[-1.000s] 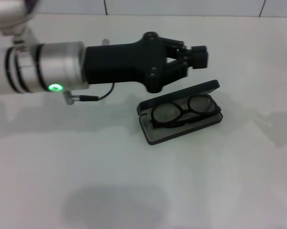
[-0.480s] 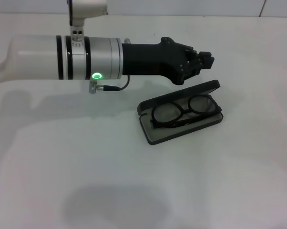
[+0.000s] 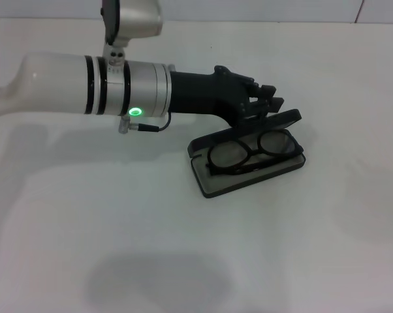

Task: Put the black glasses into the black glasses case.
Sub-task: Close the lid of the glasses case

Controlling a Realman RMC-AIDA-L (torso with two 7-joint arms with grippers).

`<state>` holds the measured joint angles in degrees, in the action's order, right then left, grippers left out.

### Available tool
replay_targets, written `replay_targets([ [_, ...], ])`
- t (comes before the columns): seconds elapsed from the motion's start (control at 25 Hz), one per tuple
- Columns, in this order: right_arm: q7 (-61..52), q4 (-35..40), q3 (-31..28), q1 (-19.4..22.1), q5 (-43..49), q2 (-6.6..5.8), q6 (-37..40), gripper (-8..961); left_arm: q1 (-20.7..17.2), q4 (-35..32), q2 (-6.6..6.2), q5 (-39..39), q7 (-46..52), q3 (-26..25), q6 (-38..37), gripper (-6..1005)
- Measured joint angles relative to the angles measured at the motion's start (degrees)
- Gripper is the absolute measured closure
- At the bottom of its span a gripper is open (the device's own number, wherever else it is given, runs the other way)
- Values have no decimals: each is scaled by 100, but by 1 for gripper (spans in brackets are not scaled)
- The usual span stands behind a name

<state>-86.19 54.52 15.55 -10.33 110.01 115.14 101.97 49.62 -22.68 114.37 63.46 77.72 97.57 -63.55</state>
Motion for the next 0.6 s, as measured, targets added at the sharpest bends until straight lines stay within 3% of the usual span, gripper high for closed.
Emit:
replay_targets([
  [0.28, 128, -280, 23, -134, 31, 2, 4, 816, 4, 10, 130, 429, 119, -27, 386, 750],
  [0.6, 251, -502, 77, -199, 129, 13, 11, 816, -37, 17, 124, 600, 276, -28, 592, 749],
])
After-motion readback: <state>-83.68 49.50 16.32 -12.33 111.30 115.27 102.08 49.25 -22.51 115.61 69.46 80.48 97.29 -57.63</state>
